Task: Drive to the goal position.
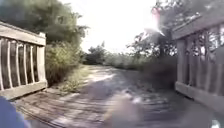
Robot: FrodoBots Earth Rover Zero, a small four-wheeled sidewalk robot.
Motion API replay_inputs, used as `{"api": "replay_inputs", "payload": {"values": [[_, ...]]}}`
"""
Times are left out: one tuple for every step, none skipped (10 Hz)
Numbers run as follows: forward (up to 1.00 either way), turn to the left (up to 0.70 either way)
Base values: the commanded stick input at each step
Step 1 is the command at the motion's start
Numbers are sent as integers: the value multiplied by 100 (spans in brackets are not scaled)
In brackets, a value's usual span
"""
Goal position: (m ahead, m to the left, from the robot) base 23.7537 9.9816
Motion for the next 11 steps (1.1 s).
{"api": "replay_inputs", "payload": {"values": [[100, 0], [100, 0], [100, 0], [100, 8], [100, 16], [100, 25], [100, 27], [100, 27], [100, 27], [100, 27], [100, 27]]}}
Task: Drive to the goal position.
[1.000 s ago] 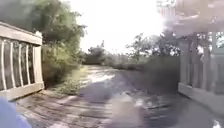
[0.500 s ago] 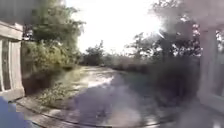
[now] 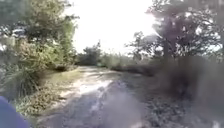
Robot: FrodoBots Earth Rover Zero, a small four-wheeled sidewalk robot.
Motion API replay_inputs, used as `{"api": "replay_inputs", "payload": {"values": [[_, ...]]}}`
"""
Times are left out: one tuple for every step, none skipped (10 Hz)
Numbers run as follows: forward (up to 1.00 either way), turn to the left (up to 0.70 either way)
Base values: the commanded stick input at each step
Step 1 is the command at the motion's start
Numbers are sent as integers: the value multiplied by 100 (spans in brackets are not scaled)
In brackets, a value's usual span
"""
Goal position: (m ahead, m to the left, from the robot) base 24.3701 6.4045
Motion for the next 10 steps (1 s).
{"api": "replay_inputs", "payload": {"values": [[100, 27], [100, 27], [100, 27], [100, 27], [100, 27], [100, 27], [100, 19], [100, 0], [100, 0], [100, 0]]}}
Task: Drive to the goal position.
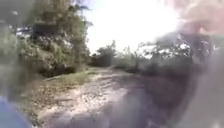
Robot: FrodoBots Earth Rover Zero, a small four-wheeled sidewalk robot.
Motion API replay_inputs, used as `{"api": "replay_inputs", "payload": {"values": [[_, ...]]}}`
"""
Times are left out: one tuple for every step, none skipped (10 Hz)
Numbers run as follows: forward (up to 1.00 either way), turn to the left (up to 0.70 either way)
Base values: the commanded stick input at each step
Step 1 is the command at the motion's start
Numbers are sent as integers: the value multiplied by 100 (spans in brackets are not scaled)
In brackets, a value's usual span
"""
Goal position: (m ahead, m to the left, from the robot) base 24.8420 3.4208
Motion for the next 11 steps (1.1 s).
{"api": "replay_inputs", "payload": {"values": [[100, 0], [100, 0], [100, 0], [100, 2], [100, 19], [100, 27], [100, 24], [100, 0], [100, 0], [100, 0], [100, 0]]}}
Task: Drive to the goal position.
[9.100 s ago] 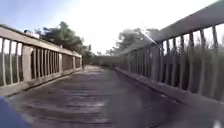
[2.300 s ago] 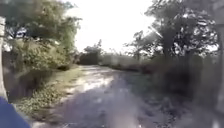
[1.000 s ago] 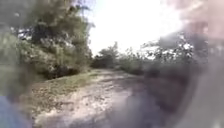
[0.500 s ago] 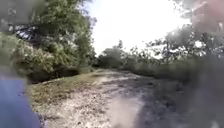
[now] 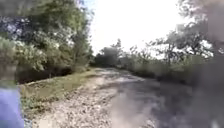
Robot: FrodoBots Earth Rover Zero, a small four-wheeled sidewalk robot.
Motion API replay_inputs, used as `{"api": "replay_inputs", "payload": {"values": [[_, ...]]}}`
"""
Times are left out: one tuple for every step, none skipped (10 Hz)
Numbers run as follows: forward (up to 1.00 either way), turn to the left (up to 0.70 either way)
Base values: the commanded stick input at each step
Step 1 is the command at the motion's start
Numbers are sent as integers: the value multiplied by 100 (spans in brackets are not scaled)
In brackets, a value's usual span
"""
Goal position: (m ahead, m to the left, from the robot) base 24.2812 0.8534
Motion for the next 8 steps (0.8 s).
{"api": "replay_inputs", "payload": {"values": [[100, 0], [100, 0], [100, 0], [100, 0], [100, 0], [100, 0], [100, 0], [95, 0]]}}
